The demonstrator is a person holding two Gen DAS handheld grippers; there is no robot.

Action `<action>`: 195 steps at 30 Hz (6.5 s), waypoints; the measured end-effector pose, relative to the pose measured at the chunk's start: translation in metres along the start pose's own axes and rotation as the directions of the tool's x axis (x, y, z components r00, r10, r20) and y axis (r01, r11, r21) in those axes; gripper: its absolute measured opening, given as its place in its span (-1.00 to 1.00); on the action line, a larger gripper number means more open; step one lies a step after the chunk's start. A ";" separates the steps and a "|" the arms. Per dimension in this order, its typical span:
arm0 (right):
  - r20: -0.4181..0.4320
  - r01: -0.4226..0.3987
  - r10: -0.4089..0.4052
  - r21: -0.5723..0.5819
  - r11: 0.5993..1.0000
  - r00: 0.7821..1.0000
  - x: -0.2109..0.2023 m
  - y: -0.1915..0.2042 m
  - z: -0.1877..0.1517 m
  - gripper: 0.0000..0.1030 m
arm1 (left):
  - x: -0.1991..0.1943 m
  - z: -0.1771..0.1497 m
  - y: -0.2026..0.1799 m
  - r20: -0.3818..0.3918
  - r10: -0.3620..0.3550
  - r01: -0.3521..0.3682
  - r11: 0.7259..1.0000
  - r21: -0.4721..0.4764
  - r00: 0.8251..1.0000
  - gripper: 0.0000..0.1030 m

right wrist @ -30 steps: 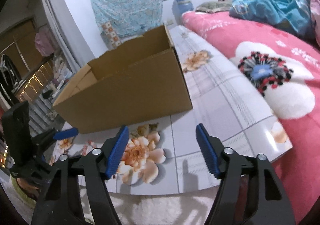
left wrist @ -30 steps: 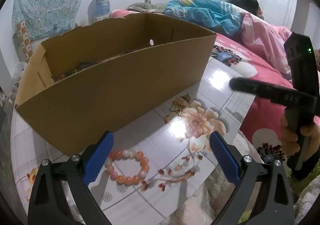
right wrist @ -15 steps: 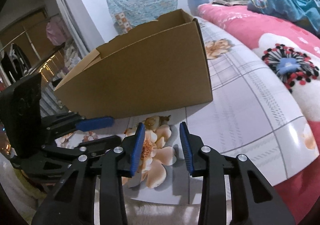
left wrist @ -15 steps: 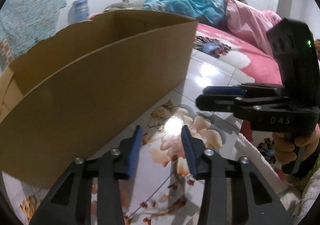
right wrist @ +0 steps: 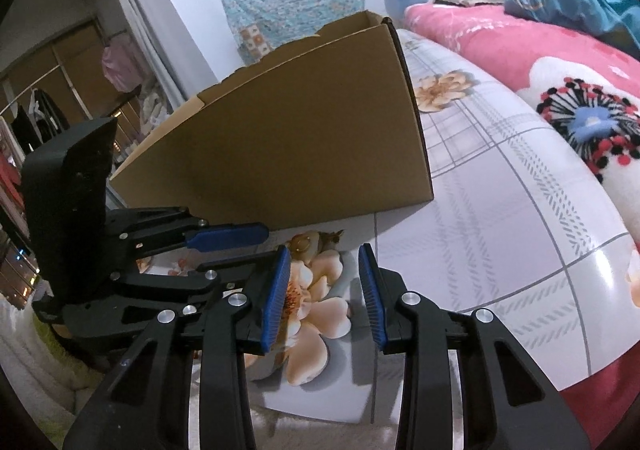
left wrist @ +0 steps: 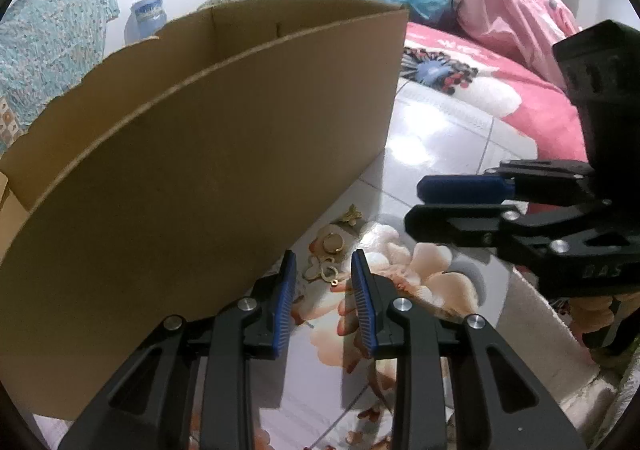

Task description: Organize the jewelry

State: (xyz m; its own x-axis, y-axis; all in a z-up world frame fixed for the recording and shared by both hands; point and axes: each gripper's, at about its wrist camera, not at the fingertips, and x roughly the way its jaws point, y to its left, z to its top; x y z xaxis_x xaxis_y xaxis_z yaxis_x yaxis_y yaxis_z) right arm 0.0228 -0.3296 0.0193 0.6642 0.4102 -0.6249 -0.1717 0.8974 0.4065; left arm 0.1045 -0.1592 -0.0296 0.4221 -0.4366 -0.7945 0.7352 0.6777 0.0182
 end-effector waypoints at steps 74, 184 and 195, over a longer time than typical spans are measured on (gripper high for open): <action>-0.064 0.137 -0.163 -0.296 0.945 0.985 0.050 0.059 0.010 -1.00 | -0.048 -0.024 0.027 0.062 -0.027 0.033 0.995 -0.097 0.998 -0.71; 0.269 0.130 -0.106 -0.072 0.989 0.957 -0.079 0.104 0.038 0.61 | -0.187 -0.058 0.083 0.176 0.190 -0.141 0.956 -0.257 0.966 0.72; -0.067 0.301 -0.305 -0.069 0.951 0.950 -0.001 0.089 -0.017 0.61 | -0.127 -0.116 0.084 -0.076 0.175 -0.191 0.903 -0.385 0.982 0.75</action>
State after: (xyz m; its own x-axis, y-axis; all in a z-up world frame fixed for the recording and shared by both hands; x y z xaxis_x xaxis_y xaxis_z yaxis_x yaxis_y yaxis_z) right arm -0.0051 -0.2475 0.0443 0.6348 0.1264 -0.7623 -0.0133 0.9882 0.1527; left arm 0.0509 0.0220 0.0020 0.5029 -0.2645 -0.8229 0.3791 0.9231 -0.0650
